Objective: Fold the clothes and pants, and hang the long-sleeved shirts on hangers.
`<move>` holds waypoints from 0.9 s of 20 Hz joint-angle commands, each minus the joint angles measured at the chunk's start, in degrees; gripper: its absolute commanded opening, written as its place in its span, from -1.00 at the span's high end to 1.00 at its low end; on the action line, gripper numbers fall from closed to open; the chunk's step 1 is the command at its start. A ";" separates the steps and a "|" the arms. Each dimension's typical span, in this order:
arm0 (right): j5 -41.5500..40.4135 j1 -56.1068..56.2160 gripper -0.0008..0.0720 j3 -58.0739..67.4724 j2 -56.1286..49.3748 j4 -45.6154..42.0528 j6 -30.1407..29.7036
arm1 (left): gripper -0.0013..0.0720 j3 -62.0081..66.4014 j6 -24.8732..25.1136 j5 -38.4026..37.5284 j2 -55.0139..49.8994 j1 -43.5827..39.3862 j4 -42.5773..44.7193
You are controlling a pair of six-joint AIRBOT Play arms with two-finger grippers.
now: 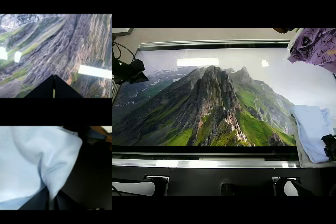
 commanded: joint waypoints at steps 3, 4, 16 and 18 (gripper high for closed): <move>-0.07 0.04 0.87 -3.26 0.04 -2.71 -2.62 | 0.90 -0.02 0.00 0.02 -0.02 0.07 0.02; -0.24 0.04 0.87 -3.65 0.04 -3.41 -2.73 | 0.90 -0.02 0.00 0.02 -0.02 0.07 0.02; -34.88 6.34 -0.07 16.24 -0.11 30.05 -32.00 | 0.90 -0.02 1.73 -2.05 1.40 -0.37 -0.42; -36.83 15.76 0.20 16.94 -0.83 32.04 -35.58 | 0.91 -1.49 4.96 -1.64 3.96 -1.55 -0.39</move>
